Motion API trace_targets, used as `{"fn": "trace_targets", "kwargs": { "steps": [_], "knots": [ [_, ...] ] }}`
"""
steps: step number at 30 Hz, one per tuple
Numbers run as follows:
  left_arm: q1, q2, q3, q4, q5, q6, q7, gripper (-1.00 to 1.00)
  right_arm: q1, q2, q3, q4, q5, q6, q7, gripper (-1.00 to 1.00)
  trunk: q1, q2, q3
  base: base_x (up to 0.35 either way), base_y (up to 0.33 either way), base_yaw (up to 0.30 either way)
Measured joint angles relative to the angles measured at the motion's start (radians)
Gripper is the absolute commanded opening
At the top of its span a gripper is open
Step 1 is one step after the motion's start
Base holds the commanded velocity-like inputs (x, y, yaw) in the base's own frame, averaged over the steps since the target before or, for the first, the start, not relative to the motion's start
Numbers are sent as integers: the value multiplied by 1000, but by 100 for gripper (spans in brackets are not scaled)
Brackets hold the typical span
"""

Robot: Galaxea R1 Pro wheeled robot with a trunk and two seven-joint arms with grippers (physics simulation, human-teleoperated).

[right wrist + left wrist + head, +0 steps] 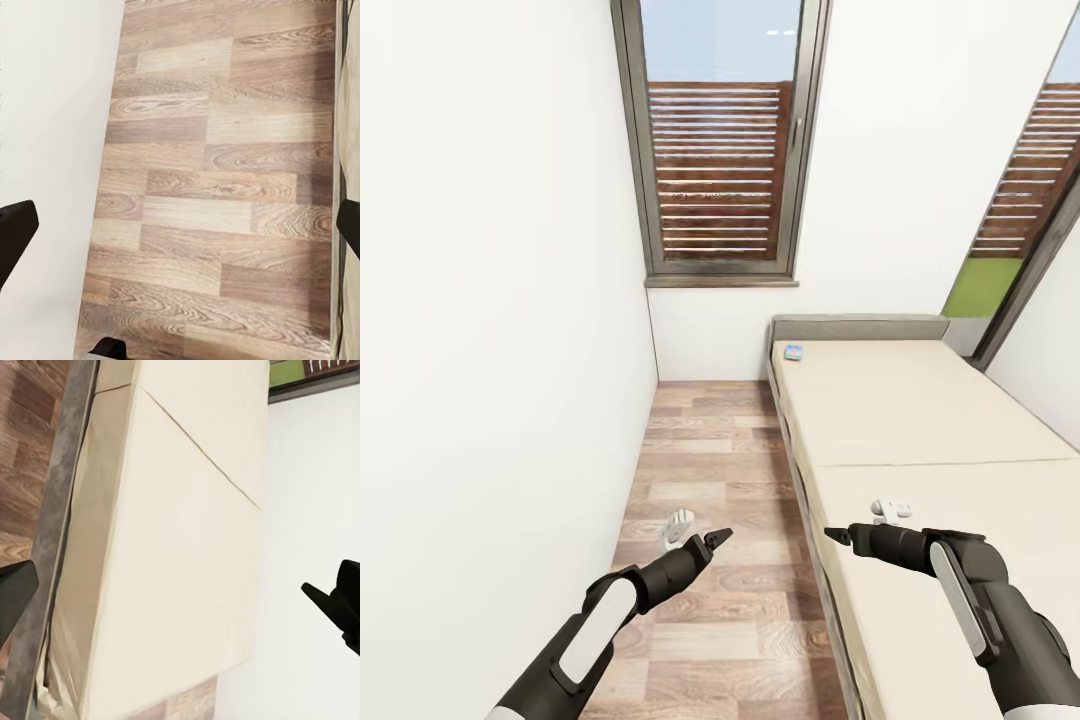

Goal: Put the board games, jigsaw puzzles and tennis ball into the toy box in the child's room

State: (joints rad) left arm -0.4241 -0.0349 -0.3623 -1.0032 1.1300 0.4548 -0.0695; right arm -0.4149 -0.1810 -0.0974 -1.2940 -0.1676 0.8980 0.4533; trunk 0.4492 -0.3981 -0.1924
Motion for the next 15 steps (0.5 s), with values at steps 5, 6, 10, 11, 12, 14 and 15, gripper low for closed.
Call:
{"fn": "trace_targets", "kwargs": {
  "steps": [5, 6, 10, 11, 12, 14, 15],
  "knots": [
    [0, 0, 0, 0, 0, 0, 0, 100, 0, 0, 0, 0, 0, 0, 0, 100, 0, 0, 0, 197, 59, 0],
    [0, 0, 0, 0, 0, 0, 0, 100, 0, 0, 0, 0, 0, 0, 0, 100, 0, 0, 0, 231, 71, 0],
    [0, 0, 0, 0, 0, 0, 0, 100, 0, 0, 0, 0, 0, -1, 0, 100, 0, 0, 0, 260, 83, 0],
    [0, 0, 0, 0, 0, 0, 0, 100, 0, 0, 0, 0, 0, -1, 0, 100, 0, 0, 0, 280, 90, 0],
    [0, 0, 0, 0, 0, 0, 0, 100, 0, 0, -1, 0, 0, -1, 0, 100, 0, 0, 0, 287, 93, 0],
    [0, 0, 0, 0, 0, 0, 0, 100, 0, 0, 0, 0, 0, -1, 0, 100, 0, 0, 0, 292, 95, 0],
    [0, 0, 0, 0, 0, 0, 0, 100, 0, 0, 0, 0, 0, -1, 0, 100, 0, 0, 0, 297, 97, 0]
  ]
}}
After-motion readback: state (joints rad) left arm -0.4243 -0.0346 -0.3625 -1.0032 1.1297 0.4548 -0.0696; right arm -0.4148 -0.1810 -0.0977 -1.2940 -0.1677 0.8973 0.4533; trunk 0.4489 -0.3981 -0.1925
